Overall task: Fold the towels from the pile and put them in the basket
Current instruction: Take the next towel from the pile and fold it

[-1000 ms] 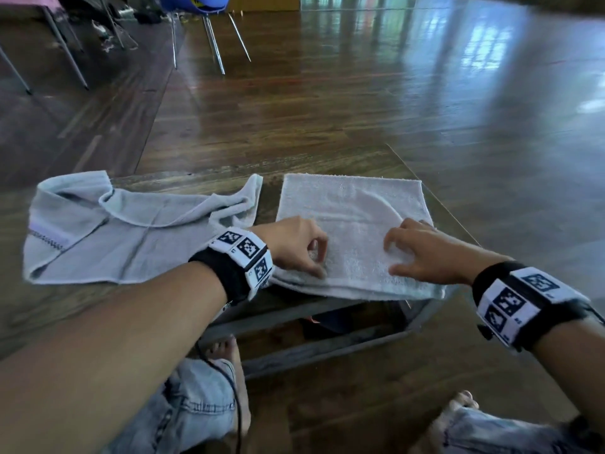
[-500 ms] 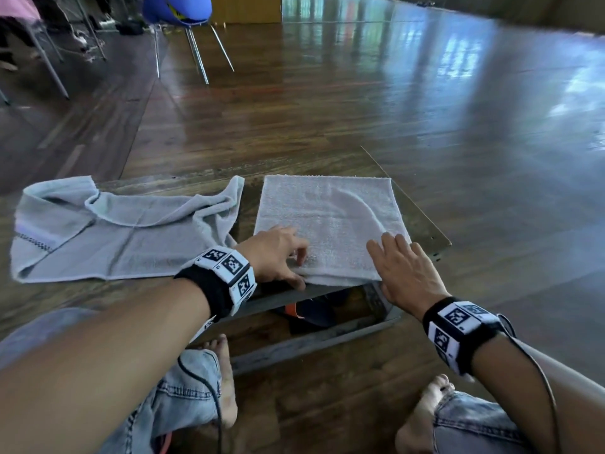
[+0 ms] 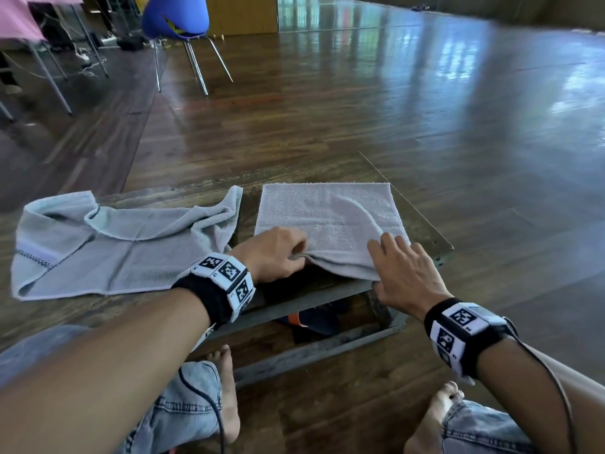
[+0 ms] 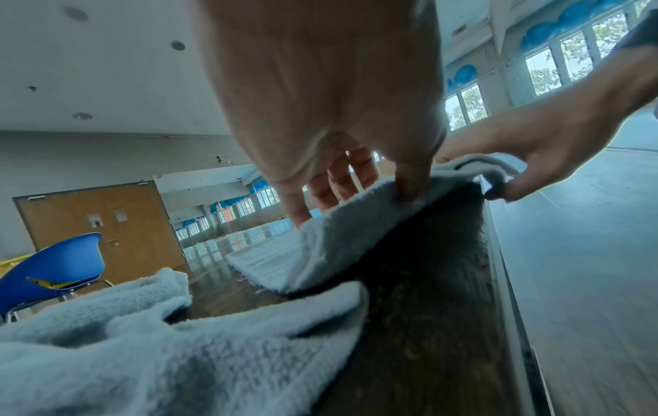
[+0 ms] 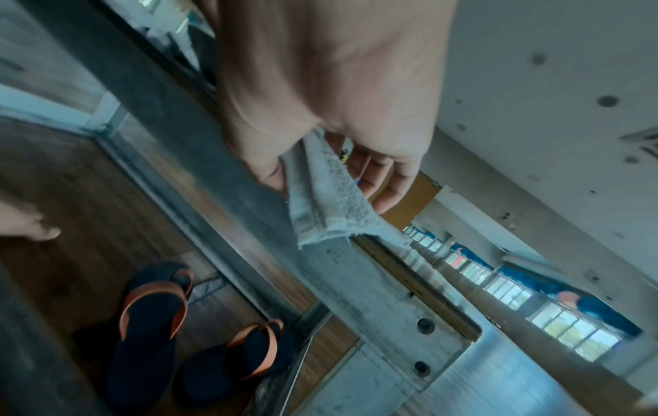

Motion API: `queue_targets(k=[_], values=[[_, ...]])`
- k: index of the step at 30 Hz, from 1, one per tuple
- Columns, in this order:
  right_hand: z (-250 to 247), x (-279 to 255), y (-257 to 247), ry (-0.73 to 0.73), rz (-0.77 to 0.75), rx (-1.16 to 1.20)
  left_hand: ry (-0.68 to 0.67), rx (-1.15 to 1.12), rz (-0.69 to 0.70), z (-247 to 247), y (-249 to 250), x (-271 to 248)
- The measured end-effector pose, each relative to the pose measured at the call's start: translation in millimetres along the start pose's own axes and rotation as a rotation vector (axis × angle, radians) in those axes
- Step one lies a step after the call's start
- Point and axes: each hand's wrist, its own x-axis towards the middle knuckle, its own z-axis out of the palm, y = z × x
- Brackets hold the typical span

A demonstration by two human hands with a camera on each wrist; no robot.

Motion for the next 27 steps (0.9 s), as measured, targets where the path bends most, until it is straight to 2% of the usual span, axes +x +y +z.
queue_targets(k=[3, 7, 11, 13, 19, 23, 27], values=[[-9, 4, 12, -0.011, 0.012, 0.204, 0.041, -0.015, -0.008, -6, -6, -1], [-16, 6, 40, -0.109, -0.005, 0.461, 0.022, -0.034, 0.014, -12, -11, -6], [-13, 3, 65, 0.061, -0.006, 0.756, 0.023, -0.042, 0.058, -10, -13, -11], [-9, 3, 71, 0.098, -0.028, 0.792, 0.009, -0.055, 0.045, -10, -14, -13], [3, -3, 74, 0.066, -0.091, 0.797, -0.039, -0.092, -0.064, -8, -19, -12], [3, -6, 78, 0.069, -0.054, 0.811, -0.049, -0.099, -0.082, -8, -22, -12], [1, -6, 77, 0.070, -0.084, 0.743, -0.058, -0.096, -0.081, -8, -20, -12]])
